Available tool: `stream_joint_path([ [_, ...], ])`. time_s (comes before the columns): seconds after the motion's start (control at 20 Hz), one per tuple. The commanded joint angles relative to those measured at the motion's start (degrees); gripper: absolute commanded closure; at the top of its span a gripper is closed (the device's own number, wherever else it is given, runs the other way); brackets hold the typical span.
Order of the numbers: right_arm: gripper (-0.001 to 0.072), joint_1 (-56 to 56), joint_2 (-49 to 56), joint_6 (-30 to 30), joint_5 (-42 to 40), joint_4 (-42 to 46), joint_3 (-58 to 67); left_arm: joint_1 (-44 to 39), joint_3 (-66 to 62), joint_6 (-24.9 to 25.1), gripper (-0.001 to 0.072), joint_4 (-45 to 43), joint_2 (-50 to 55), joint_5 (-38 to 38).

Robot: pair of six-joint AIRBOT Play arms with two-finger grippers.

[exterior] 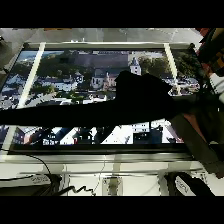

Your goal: Fold the clothes and pants, and hang the long-sleeved shirts on hangers.

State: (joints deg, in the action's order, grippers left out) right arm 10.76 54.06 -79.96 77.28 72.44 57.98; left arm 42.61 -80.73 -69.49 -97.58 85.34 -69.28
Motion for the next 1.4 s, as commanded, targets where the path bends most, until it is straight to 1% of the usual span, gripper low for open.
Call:
stream_joint_path([
  [0.0,0.0694,-0.2,-11.4,-3.7,6.4,2.7,-17.5,3.8,5.0,3.1,0.0698,-4.4,0.5,-3.1],
  [0.1,0.0694,-0.2,-15.5,-6.1,6.6,2.7,-24.2,5.4,7.9,3.1,0.0699,-4.4,0.5,-2.9],
  [0.2,0.0693,-0.2,-17.3,-9.8,6.8,2.6,-28.9,6.7,11.4,3.1,0.0699,-4.4,0.5,-1.8],
  [0.25,0.0693,-0.2,-17.4,-10.6,6.8,2.6,-30.1,7.3,13.1,3.1,0.0699,-4.5,0.5,-0.7],
  [0.4,0.0692,-0.2,-17.2,-10.7,7.0,2.3,-31.1,7.8,14.7,3.0,0.0698,-4.7,0.5,2.1],
  [0.55,0.0691,-0.2,-17.2,-10.7,7.0,2.4,-31.1,7.8,14.7,3.0,0.0695,-4.6,0.5,2.6],
  [0.6,0.0667,-0.2,-17.2,-10.7,6.9,2.4,-31.1,7.8,14.7,3.0,0.0694,-4.6,0.5,2.6],
  [0.65,0.0533,-0.2,-17.2,-10.7,6.9,2.4,-31.1,7.8,14.7,2.8,0.0683,-4.6,0.5,2.6],
  [0.7,0.0334,-0.2,-17.2,-10.7,6.9,2.4,-31.0,7.7,14.7,2.8,0.0677,-4.4,0.5,2.6],
  [0.75,0.0213,-0.2,-17.2,-10.7,7.0,2.4,-30.9,7.3,14.6,2.8,0.0554,-4.2,0.3,2.6],
  [0.8,0.0201,-0.2,-17.2,-10.6,7.4,2.4,-30.6,6.9,14.6,2.9,0.0282,-4.3,0.0,2.9],
  [0.85,0.0201,-0.2,-17.2,-10.6,7.6,2.4,-29.9,6.3,14.3,2.7,-0.0013,-4.3,-0.5,3.8],
  [0.95,0.0201,-0.2,-17.2,-10.6,6.7,2.4,-27.7,4.5,12.7,2.6,0.0,-4.2,-1.6,3.7],
  [1.0,0.0201,-0.2,-17.2,-10.6,4.3,2.6,-26.0,3.3,11.6,1.8,0.0001,-4.2,-2.3,3.8],
  [1.05,0.0202,-0.2,-17.2,-10.6,-0.2,2.7,-24.4,2.0,10.6,0.5,0.0001,-4.2,-3.0,4.0],
  [1.2,0.0226,-0.2,-13.7,-10.8,-18.2,2.8,-18.9,-3.3,6.6,-3.1,0.0002,-1.6,-4.5,4.0],
  [1.25,0.0227,-0.2,-10.6,-10.8,-21.9,2.6,-16.8,-5.4,5.9,-4.2,0.0007,-1.1,-5.2,4.6],
  [1.35,0.0226,-0.2,-1.4,-10.7,-26.6,2.3,-11.0,-9.7,5.1,-6.0,0.0014,-1.4,-7.1,7.7],
])
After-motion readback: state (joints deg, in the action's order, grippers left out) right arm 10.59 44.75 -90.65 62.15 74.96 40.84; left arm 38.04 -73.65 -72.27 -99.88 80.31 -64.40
